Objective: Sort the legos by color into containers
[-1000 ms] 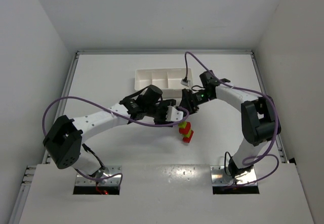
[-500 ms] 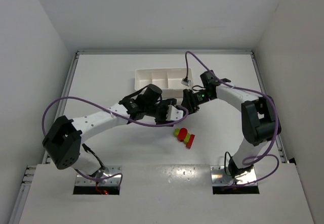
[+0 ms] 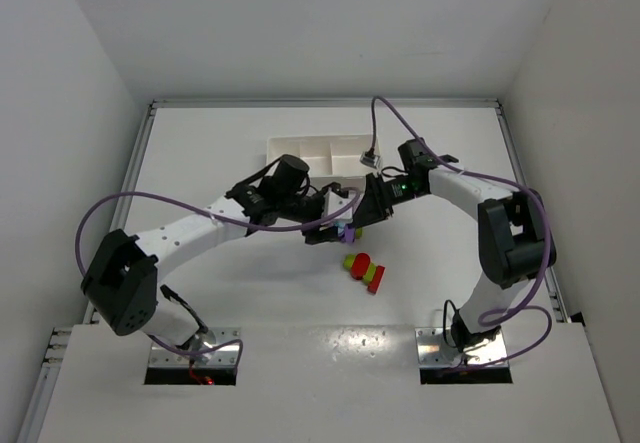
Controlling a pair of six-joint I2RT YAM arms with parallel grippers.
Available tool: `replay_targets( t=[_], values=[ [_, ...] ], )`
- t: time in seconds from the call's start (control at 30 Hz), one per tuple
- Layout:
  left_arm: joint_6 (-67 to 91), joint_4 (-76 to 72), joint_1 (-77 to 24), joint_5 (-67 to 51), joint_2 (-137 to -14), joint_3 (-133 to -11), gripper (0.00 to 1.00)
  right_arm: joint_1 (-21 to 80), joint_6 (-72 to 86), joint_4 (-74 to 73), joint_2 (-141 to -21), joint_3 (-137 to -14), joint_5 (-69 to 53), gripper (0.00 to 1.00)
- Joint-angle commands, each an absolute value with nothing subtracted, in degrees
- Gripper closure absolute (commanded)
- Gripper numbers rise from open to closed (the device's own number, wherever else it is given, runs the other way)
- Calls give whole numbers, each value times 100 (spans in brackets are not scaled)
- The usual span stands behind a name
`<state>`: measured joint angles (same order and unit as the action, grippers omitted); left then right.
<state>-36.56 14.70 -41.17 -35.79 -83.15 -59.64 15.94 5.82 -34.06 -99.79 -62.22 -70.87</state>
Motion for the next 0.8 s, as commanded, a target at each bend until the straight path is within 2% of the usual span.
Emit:
replay_targets(
  t=[0.0, 0.27, 0.43, 0.57, 0.67, 0.77],
  values=[
    [-3419, 1116, -3789, -3481, -8350, -6127, 88, 1618, 316, -3287, -9633, -6100, -7585, 100],
    [-3560, 1301, -3086, -3121, -8174, -5933, 89, 1266, 35, -3622, -9202, -6047, -7331, 100],
    [-2472, 1187, -2629, -2813, -8691, -6625, 89, 1055, 640, -2718, -9333, -6670, -6093, 100],
    [-1734, 1187, -2575, -2813, -9567, -7993, 88, 950, 1151, -2172, -9781, -7557, -4566, 100],
    [-1259, 1187, -2575, -2813, -10219, -8769, 87, 949, 1274, -1881, -10221, -8234, -3966, 100],
    [-916, 1476, -2628, -2952, -11195, -10207, 85, 949, 1274, -1881, -10746, -8832, -3315, 100]
  ],
)
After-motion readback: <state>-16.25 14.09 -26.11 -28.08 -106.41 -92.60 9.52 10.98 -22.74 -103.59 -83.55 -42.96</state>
